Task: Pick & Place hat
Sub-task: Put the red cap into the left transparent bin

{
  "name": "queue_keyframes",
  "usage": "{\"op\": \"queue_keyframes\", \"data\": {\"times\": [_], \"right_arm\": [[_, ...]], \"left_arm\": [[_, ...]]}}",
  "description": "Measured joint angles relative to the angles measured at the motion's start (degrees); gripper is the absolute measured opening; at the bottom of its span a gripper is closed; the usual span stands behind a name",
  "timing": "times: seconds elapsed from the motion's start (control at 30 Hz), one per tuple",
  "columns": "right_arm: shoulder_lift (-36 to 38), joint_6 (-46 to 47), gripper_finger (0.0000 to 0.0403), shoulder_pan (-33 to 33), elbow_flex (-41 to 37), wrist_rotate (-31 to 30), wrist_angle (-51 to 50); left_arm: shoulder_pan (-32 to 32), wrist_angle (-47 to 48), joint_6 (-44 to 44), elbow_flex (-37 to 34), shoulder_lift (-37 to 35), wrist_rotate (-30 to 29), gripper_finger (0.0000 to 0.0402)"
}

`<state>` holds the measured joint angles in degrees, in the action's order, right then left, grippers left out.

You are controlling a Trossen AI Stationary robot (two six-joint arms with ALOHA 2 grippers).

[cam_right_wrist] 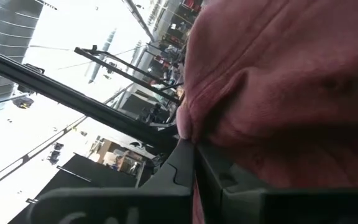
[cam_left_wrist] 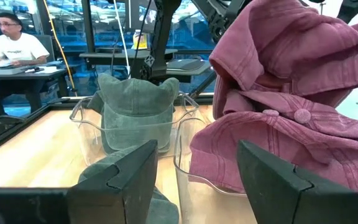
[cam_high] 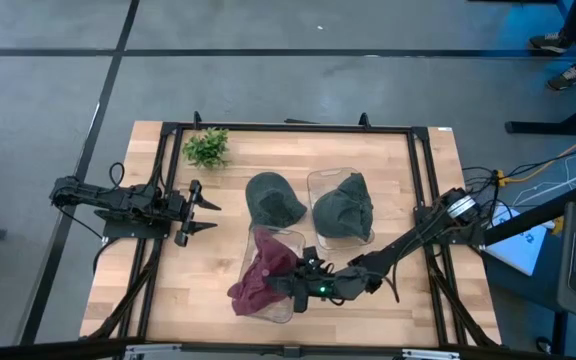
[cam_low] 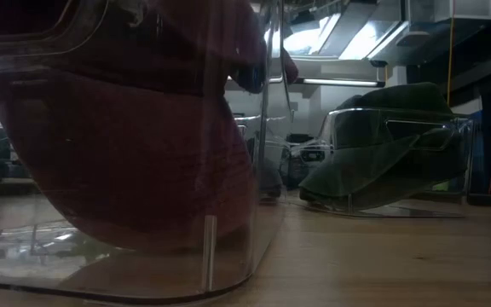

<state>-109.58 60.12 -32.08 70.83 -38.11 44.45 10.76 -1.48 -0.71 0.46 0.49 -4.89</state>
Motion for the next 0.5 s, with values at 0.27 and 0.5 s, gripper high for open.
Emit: {"op": "queue_keyframes", "data": {"times": [0.27, 0.5], "right_arm": [[3.6, -6.1, 0.0002, 1.3, 0.0, 1.8, -0.8], [9.1, -7.6, 0.0002, -0.1, 0.0, 2.7, -2.3]], "left_arm": [[0.0, 0.0, 0.0, 0.0, 0.0, 0.0, 0.0210], [0.0, 0.0, 0.0, 0.0, 0.0, 0.0, 0.0214]]}}
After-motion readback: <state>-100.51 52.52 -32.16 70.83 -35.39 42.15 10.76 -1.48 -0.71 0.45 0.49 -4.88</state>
